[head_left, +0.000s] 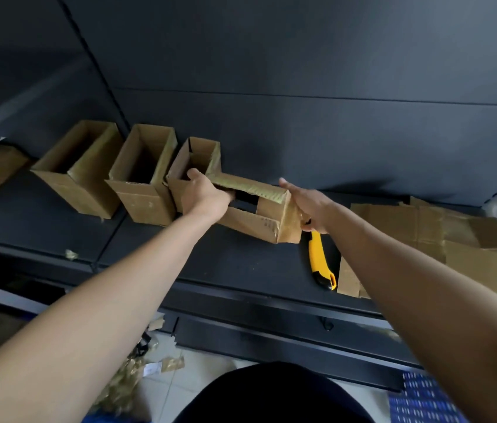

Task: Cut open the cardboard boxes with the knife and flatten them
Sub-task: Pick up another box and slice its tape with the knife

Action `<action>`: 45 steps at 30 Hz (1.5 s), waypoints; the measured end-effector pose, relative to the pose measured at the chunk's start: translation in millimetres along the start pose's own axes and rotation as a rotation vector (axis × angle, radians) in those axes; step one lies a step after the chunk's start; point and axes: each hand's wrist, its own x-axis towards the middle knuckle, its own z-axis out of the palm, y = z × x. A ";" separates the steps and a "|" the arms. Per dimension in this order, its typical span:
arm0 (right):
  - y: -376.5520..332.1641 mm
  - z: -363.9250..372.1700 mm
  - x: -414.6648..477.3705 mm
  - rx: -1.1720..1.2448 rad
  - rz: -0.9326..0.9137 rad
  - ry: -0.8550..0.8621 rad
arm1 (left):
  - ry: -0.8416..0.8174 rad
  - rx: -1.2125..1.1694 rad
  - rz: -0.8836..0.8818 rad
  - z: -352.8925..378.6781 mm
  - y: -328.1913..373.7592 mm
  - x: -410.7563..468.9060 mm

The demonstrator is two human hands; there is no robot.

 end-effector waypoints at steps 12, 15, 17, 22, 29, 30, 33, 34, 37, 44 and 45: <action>-11.8 -57.1 -40.0 0.125 -0.052 -0.139 | -0.008 -0.615 0.289 3.5 0.4 1.1; -14.4 -65.6 -51.9 0.148 -0.056 -0.140 | -0.016 -0.719 0.320 10.1 8.7 0.6; -12.6 -70.9 -56.4 0.175 -0.063 -0.136 | -0.004 -0.589 0.438 13.0 13.0 0.4; -7.0 -80.7 -59.5 0.166 -0.086 -0.088 | -0.024 -0.363 0.717 19.1 28.0 -1.1; -11.4 -102.1 -63.4 0.191 -0.122 -0.024 | 0.007 -0.515 0.589 14.5 43.3 2.7; -11.1 -103.4 -64.2 0.208 -0.128 -0.024 | 0.006 -0.545 0.516 16.5 44.9 8.5; -6.9 -104.2 -63.1 0.266 -0.149 0.007 | -0.031 -0.656 0.239 21.8 45.1 24.4; -6.0 -103.2 -62.9 0.289 -0.159 0.013 | -0.058 -0.676 0.145 21.8 46.9 24.5; -4.6 -103.9 -61.3 0.353 -0.192 0.029 | -0.203 -0.771 -0.059 21.4 54.1 8.2; 7.1 -116.4 -63.4 0.448 -0.185 0.093 | -0.870 -0.830 0.031 40.7 45.2 3.3; 8.4 -117.4 -64.0 0.455 -0.194 0.108 | -0.941 -0.797 0.060 43.7 44.5 3.3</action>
